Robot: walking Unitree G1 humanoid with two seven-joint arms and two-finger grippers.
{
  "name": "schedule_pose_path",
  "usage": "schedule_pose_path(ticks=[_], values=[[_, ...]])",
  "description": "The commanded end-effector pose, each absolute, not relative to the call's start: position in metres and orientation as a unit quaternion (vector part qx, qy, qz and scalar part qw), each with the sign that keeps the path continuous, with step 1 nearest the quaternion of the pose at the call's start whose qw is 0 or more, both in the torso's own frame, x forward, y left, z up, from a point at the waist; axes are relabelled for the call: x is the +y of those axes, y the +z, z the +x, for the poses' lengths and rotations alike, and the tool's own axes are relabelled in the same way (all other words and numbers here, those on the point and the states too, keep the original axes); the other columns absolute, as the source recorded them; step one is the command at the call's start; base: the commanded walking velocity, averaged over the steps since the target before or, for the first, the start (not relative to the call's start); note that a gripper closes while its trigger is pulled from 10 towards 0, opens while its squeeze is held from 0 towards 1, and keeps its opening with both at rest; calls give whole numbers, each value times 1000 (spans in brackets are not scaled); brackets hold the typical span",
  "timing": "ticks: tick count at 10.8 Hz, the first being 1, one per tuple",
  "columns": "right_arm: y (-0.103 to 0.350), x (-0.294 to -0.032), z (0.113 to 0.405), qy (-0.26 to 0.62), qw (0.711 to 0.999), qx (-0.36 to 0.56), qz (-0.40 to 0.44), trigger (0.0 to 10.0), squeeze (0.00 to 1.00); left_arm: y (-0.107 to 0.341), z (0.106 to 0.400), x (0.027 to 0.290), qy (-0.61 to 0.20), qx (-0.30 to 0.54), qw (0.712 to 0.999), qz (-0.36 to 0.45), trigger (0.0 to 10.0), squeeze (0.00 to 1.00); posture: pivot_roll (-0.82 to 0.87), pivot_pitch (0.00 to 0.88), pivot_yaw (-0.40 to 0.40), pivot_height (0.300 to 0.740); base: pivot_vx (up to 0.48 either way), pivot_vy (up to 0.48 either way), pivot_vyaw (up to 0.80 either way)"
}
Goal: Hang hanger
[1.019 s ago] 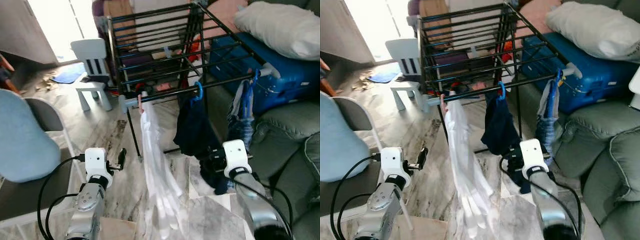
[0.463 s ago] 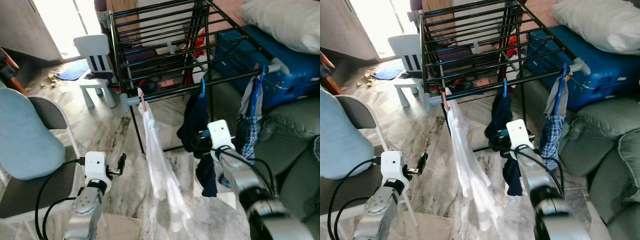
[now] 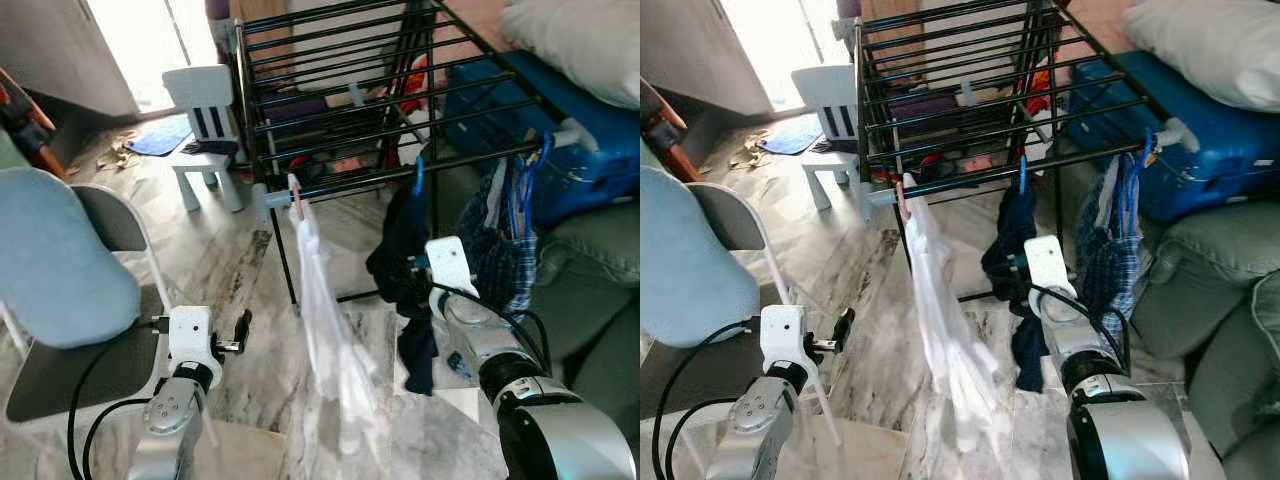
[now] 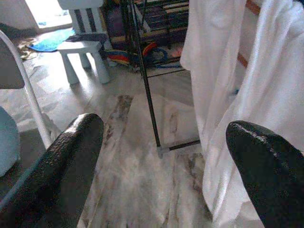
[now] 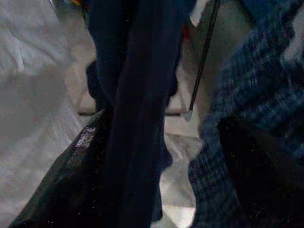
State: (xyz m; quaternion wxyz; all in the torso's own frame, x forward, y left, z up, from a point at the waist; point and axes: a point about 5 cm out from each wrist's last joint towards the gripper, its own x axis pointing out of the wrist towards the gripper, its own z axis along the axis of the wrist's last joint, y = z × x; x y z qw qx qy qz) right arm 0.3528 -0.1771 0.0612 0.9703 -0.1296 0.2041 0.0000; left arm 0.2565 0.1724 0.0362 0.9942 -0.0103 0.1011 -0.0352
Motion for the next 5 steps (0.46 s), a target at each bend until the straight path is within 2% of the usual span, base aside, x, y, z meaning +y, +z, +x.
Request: schedule_pose_path(ticks=[1, 5], values=[[62, -177, 354, -5, 971, 206, -123, 0, 0, 40, 260, 174, -34, 97, 995, -5, 10000, 0, -38, 0, 158, 740, 0, 0, 0], [52, -189, 346, -20, 968, 220, -120, 0, 0, 41, 264, 171, -45, 99, 994, -3, 10000, 0, -55, 0, 171, 740, 0, 0, 0]])
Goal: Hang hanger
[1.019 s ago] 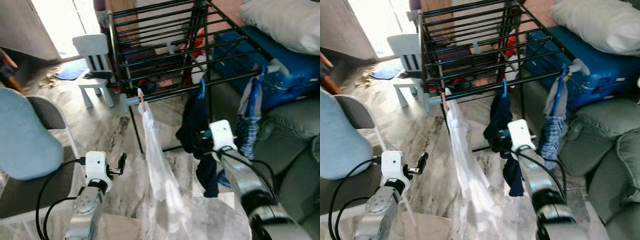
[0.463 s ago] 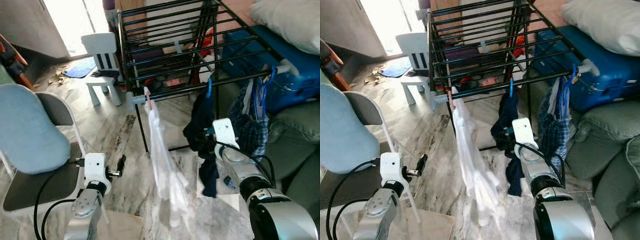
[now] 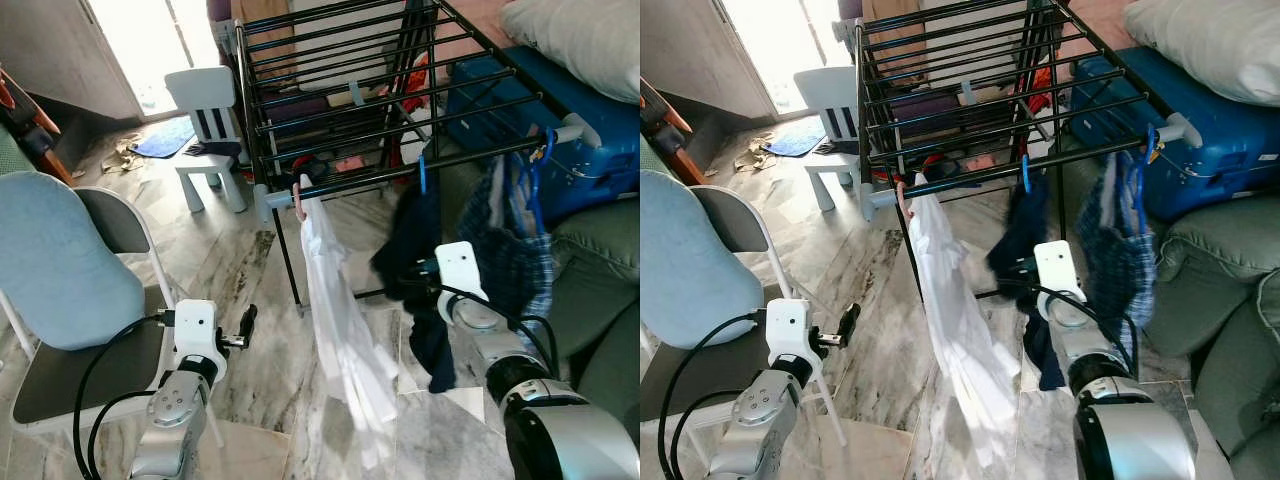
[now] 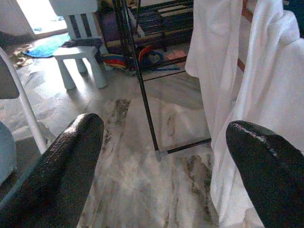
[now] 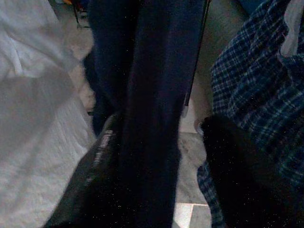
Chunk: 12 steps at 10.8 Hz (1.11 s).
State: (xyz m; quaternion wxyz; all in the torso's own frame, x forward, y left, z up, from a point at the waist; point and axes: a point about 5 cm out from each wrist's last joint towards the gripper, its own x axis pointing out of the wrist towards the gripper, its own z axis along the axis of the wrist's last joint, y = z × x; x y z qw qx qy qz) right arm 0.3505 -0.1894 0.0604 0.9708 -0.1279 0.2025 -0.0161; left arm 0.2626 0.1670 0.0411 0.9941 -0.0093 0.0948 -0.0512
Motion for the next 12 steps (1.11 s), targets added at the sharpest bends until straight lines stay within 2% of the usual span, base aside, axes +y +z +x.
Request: schedule_pose_path(ticks=[1, 6, 12], values=[[52, -192, 345, -23, 968, 220, -121, 0, 0, 41, 264, 171, -44, 99, 994, -3, 10000, 0, -54, 0, 165, 740, 0, 0, 0], [64, -192, 352, -3, 971, 190, -143, 0, 0, 51, 265, 177, -15, 70, 997, -11, 10000, 0, -43, 0, 107, 740, 0, 0, 0], [62, -189, 349, 32, 972, 174, -155, 0, 0, 46, 266, 164, -20, 78, 997, -22, 10000, 0, -71, 0, 97, 740, 0, 0, 0]])
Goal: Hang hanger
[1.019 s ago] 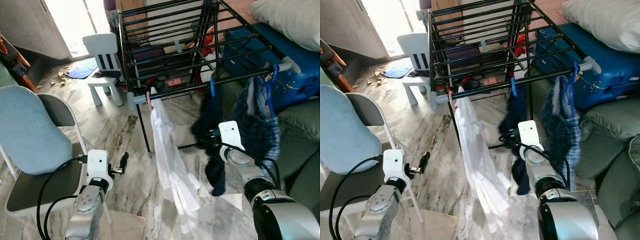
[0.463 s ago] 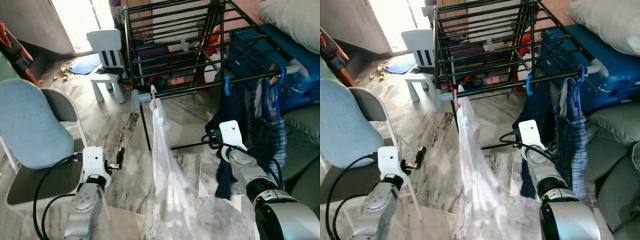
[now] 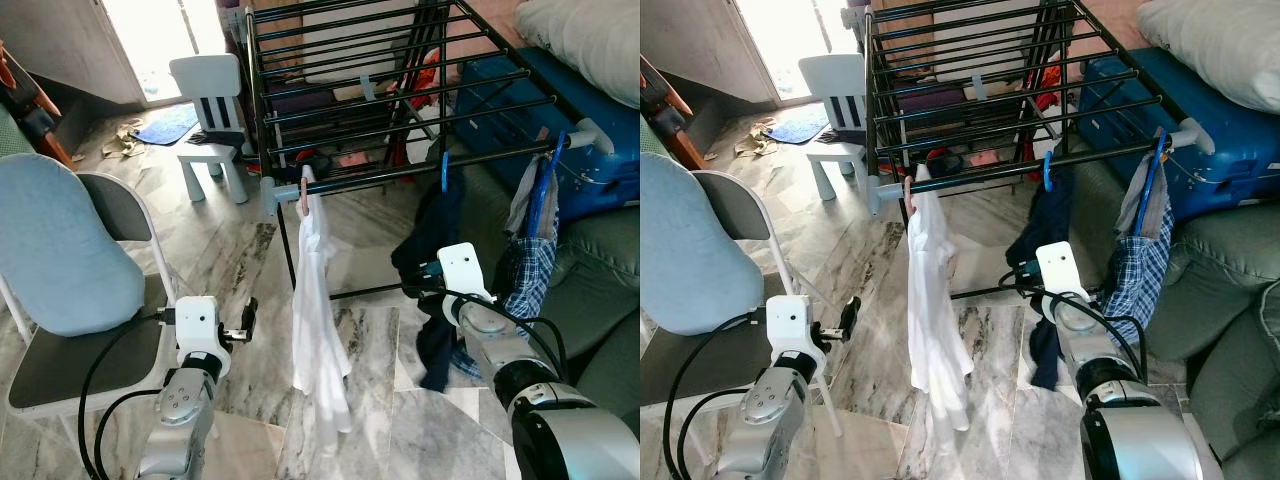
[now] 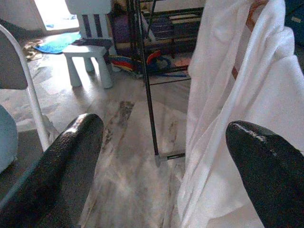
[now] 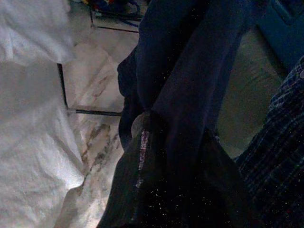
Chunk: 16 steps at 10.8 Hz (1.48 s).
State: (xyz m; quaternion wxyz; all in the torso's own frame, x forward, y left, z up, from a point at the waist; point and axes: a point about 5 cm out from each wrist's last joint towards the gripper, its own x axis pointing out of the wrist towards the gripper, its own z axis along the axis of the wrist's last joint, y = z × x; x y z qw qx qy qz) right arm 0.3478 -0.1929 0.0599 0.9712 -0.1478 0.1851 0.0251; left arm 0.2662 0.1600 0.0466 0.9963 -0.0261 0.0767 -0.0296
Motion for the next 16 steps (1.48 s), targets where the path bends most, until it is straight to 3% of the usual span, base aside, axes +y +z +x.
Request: schedule_pose_path(ticks=[1, 3, 4, 5, 15, 16], values=[[62, -188, 349, 46, 972, 171, -153, 0, 0, 46, 267, 163, -23, 79, 996, -23, 10000, 0, -72, 0, 97, 740, 0, 0, 0], [60, -184, 346, 79, 970, 164, -161, 0, 0, 46, 269, 159, -29, 75, 996, -28, 10000, 0, -71, 0, 91, 740, 0, 0, 0], [58, -187, 344, 77, 967, 170, -177, 6941, 0, 47, 269, 159, -29, 73, 996, -30, 10000, 0, -71, 0, 89, 740, 0, 0, 0], [54, -192, 341, 71, 966, 181, -169, 10000, 1000, 47, 269, 160, -28, 72, 997, -31, 10000, 0, -70, 0, 88, 740, 0, 0, 0], [63, -205, 344, 5, 975, 153, -163, 10000, 1000, 51, 275, 154, -53, 51, 996, -50, 10000, 0, -88, 0, 106, 740, 0, 0, 0], [63, -204, 344, 7, 975, 150, -162, 10000, 765, 52, 275, 152, -58, 48, 996, -50, 10000, 0, -89, 0, 108, 740, 0, 0, 0]])
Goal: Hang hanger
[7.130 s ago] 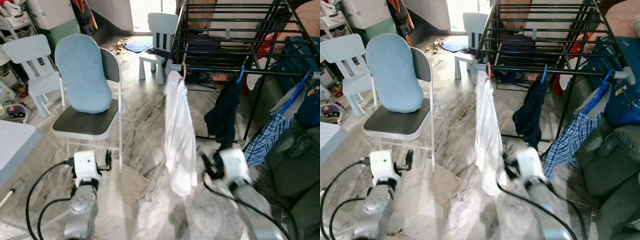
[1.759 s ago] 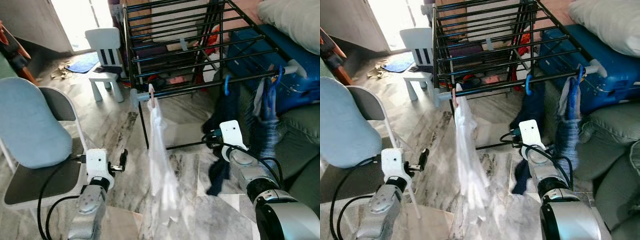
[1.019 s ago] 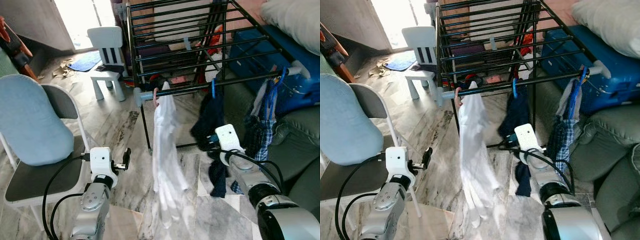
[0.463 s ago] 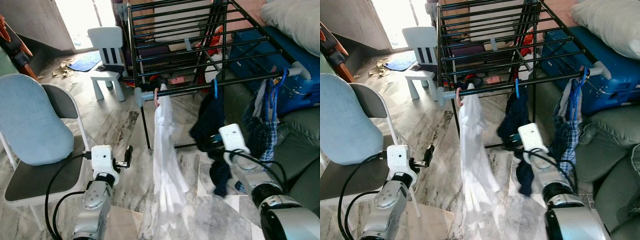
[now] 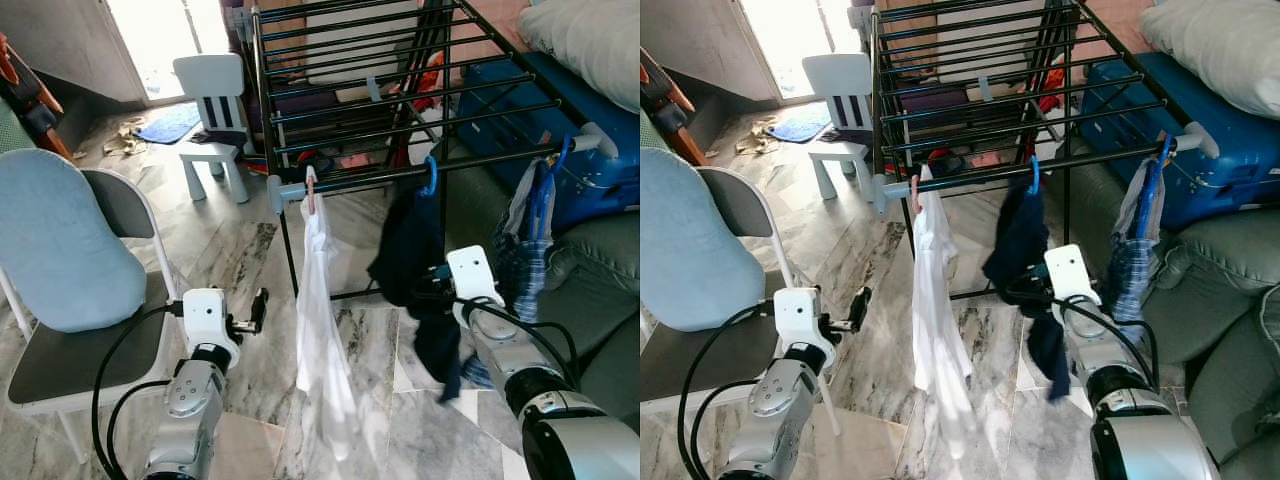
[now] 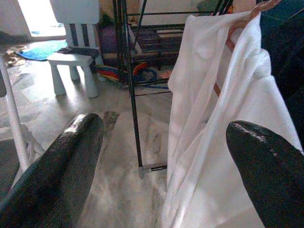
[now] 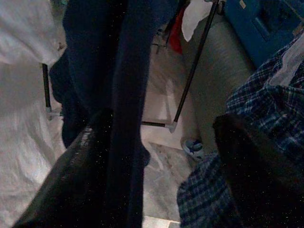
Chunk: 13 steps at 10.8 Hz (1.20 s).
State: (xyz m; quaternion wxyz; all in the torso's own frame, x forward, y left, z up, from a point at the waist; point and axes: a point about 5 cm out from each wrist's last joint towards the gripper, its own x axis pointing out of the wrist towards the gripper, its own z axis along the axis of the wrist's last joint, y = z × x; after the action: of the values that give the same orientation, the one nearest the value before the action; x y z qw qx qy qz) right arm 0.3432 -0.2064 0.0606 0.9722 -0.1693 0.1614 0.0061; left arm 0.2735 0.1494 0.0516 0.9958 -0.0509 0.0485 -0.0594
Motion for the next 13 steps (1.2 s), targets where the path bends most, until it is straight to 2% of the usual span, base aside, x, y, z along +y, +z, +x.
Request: schedule_pose_path(ticks=[1, 2, 3, 4, 7, 8, 9, 10, 11, 13], values=[[65, -206, 345, 2, 976, 144, -165, 10000, 533, 53, 275, 152, -62, 45, 996, -50, 10000, 0, -90, 0, 107, 740, 259, 0, 0], [68, -206, 346, -5, 978, 130, -161, 10000, 455, 53, 275, 152, -61, 44, 996, -51, 10000, 0, -89, 0, 105, 740, 262, 0, 0], [70, -206, 346, -8, 980, 119, -157, 10000, 678, 53, 275, 153, -61, 43, 996, -51, 10000, 0, -86, 0, 101, 740, 262, 0, 0], [72, -205, 344, -8, 983, 104, -150, 10000, 1000, 54, 274, 155, -58, 41, 996, -51, 10000, 0, -85, 0, 99, 740, 262, 0, 0], [68, -208, 340, -13, 984, 106, -144, 10000, 1000, 52, 272, 154, -60, 44, 996, -52, 10000, 0, -94, 0, 107, 740, 259, 0, 0], [67, -207, 339, -10, 984, 108, -140, 10000, 490, 52, 273, 152, -63, 45, 996, -51, 10000, 0, -98, 0, 111, 740, 255, 0, 0], [65, -206, 337, -3, 984, 111, -138, 10000, 306, 52, 274, 152, -67, 46, 995, -50, 10000, 0, -99, 0, 115, 740, 255, 0, 0], [63, -205, 335, 0, 984, 112, -142, 10000, 251, 52, 274, 153, -67, 46, 996, -49, 10000, 0, -100, 0, 117, 740, 255, 0, 0], [61, -206, 334, 1, 983, 115, -143, 10000, 51, 52, 274, 154, -68, 48, 995, -48, 10000, 0, -99, 0, 118, 740, 0, 0, 0], [57, -207, 331, 12, 981, 127, -146, 10000, 24, 50, 272, 154, -70, 51, 995, -46, 10000, 0, -97, 0, 118, 740, 0, 0, 0]])
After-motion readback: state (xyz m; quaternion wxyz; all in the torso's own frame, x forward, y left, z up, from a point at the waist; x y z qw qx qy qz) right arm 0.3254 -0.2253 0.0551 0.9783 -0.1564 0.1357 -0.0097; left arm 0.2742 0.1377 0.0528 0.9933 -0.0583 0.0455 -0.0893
